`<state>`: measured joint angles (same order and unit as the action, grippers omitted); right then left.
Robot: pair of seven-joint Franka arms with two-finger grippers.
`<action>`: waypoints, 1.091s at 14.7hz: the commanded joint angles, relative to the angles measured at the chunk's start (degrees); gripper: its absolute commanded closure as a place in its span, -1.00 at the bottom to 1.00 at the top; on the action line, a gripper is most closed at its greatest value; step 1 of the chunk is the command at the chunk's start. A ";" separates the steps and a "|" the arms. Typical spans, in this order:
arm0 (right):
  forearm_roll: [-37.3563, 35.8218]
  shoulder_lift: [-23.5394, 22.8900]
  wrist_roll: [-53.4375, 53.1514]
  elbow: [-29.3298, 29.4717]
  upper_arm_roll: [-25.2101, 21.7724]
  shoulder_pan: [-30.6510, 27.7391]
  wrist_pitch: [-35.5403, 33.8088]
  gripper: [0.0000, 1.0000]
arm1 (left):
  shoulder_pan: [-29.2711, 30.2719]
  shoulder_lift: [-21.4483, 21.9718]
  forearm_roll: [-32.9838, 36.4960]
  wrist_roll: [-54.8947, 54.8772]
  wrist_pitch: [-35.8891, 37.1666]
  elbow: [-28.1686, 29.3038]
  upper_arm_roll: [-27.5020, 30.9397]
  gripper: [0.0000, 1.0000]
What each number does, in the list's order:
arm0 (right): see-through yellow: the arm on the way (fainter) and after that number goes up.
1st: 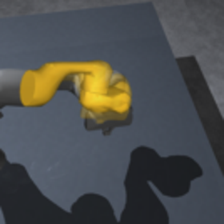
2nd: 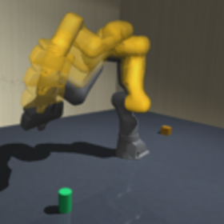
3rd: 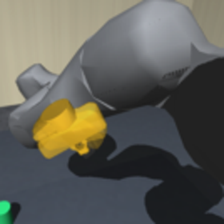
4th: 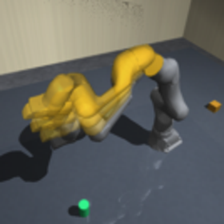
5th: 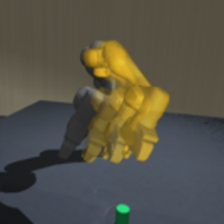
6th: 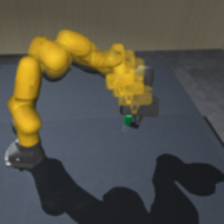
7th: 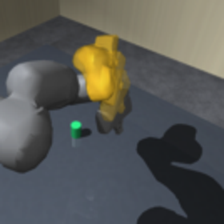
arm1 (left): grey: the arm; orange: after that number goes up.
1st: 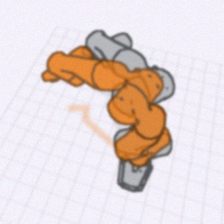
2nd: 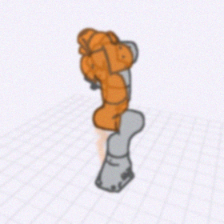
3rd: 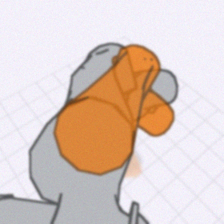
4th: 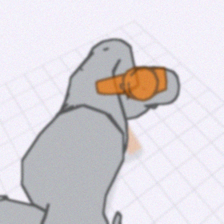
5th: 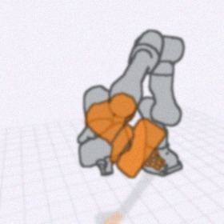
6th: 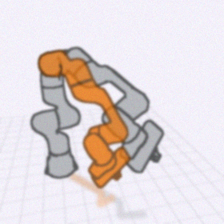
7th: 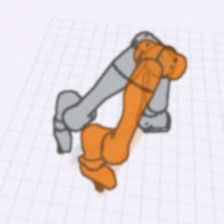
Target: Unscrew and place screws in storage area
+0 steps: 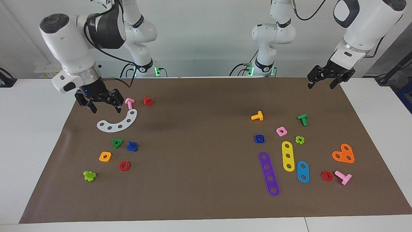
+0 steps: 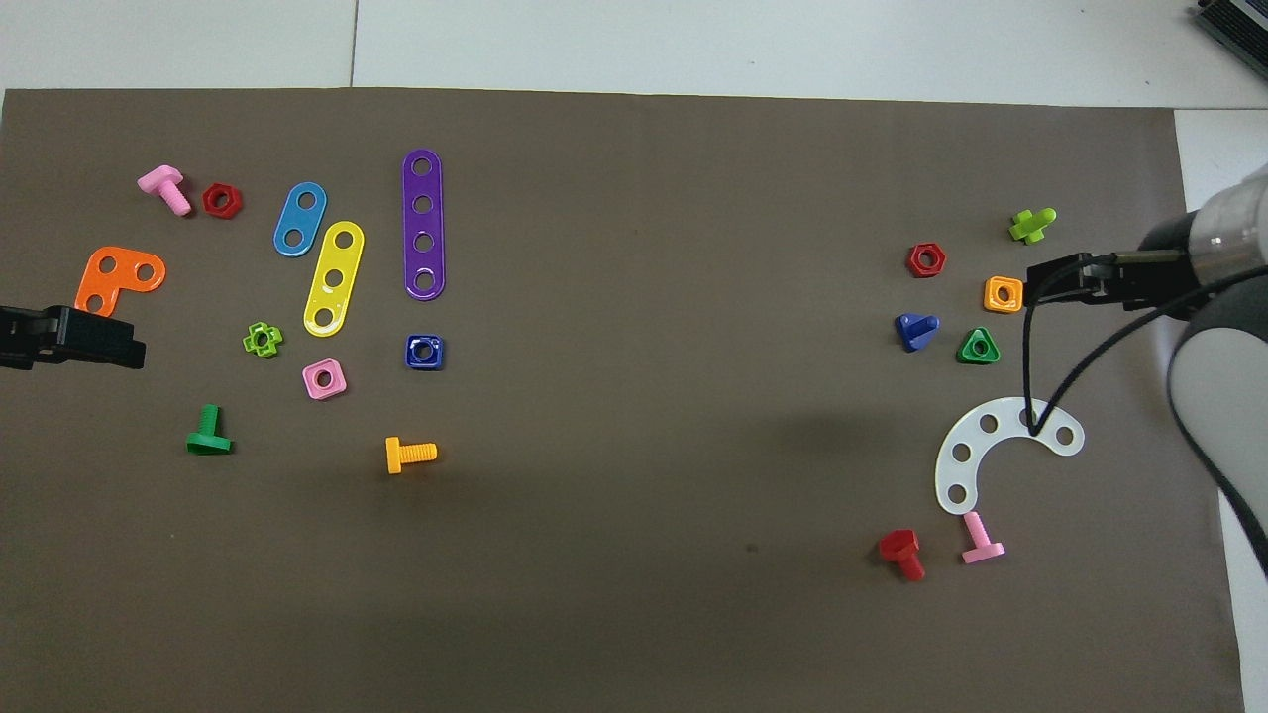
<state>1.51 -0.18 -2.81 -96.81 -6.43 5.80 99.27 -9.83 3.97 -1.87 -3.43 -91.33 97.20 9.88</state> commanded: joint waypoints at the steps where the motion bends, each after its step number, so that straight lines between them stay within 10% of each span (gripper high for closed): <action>1: 0.77 1.33 -5.34 7.30 0.53 -2.45 -12.12 -1.00 | 0.52 1.74 -0.59 0.62 -1.30 2.12 -0.38 -1.00; 16: -3.53 3.00 2.37 5.58 0.89 -2.10 -12.08 -1.00 | 0.52 1.74 -0.59 0.62 -1.30 2.12 -0.38 -1.00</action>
<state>-1.30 2.26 -2.20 -90.06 -5.92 3.94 85.42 -9.83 3.97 -1.87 -3.43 -91.34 97.20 9.88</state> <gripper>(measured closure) 0.000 0.000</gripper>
